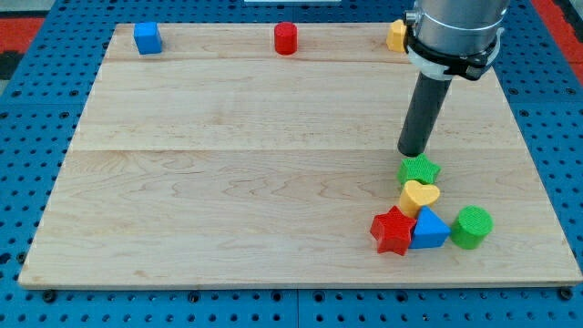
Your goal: Drag the yellow hexagon towards the top center
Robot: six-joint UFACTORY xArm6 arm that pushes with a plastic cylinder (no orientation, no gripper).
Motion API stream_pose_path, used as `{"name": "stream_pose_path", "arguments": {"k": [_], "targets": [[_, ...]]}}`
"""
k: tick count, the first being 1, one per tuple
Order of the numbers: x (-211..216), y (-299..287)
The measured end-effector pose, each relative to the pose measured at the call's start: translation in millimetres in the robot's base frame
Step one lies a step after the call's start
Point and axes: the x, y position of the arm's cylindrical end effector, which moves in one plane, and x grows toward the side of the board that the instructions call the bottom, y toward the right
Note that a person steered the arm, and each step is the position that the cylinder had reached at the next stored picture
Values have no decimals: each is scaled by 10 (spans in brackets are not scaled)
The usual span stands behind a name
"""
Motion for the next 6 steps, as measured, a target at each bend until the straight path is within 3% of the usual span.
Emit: {"name": "stream_pose_path", "arguments": {"k": [1,2,3,4,5,6], "targets": [[-894,457],[-1887,1289],[-2491,1126],[-2250,33],[-2016,-347],[-2539,-76]]}}
